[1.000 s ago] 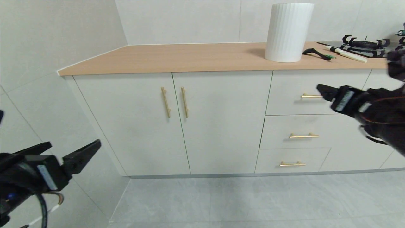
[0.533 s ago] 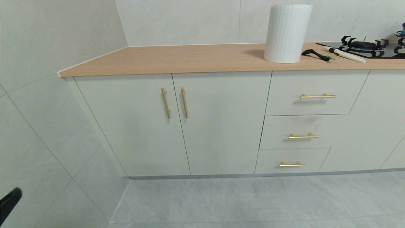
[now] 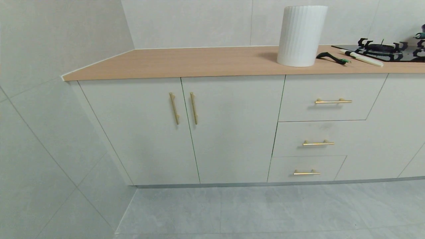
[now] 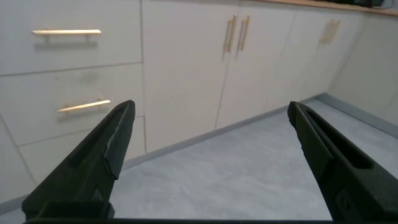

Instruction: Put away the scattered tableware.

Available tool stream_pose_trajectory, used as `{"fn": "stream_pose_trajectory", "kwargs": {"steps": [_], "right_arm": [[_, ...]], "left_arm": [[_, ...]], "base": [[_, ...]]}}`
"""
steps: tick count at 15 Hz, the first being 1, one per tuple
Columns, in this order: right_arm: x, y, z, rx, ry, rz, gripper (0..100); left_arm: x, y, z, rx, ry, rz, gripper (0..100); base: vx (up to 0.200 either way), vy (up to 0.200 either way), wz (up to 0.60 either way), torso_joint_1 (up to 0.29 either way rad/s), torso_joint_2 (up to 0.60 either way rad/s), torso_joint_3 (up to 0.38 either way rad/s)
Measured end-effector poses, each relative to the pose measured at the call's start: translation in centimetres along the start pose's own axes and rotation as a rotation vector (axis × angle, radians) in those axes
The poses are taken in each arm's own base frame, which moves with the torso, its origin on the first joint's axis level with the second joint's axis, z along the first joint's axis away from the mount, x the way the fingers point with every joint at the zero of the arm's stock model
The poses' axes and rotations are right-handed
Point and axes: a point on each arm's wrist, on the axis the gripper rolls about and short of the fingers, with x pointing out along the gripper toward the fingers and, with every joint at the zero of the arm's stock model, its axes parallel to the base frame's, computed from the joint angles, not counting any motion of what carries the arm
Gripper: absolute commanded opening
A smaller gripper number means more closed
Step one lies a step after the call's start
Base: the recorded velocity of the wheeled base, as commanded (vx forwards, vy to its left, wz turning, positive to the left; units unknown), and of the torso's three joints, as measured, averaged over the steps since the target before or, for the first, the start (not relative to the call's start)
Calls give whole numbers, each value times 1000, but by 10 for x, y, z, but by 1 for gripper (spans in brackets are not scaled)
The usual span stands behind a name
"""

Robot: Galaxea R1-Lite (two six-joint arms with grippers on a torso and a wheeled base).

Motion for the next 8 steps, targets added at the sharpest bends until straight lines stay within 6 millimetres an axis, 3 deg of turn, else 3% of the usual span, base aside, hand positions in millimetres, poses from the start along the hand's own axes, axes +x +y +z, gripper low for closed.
{"fn": "stream_pose_trajectory", "kwargs": {"steps": [3, 5, 8], "right_arm": [[-2, 4, -17, 34, -10, 28, 100], [-1, 11, -30, 84, -11, 192, 100], [-3, 19, -45, 114, 74, 405, 100]], "left_arm": [[-2, -6, -25, 11, 2, 59, 100], [5, -12, -48, 31, 14, 31, 100], [10, -22, -63, 7, -18, -245, 100]], "base": [[0, 0, 0, 0, 0, 0], [0, 0, 0, 0, 0, 0], [0, 0, 0, 0, 0, 0]]}}
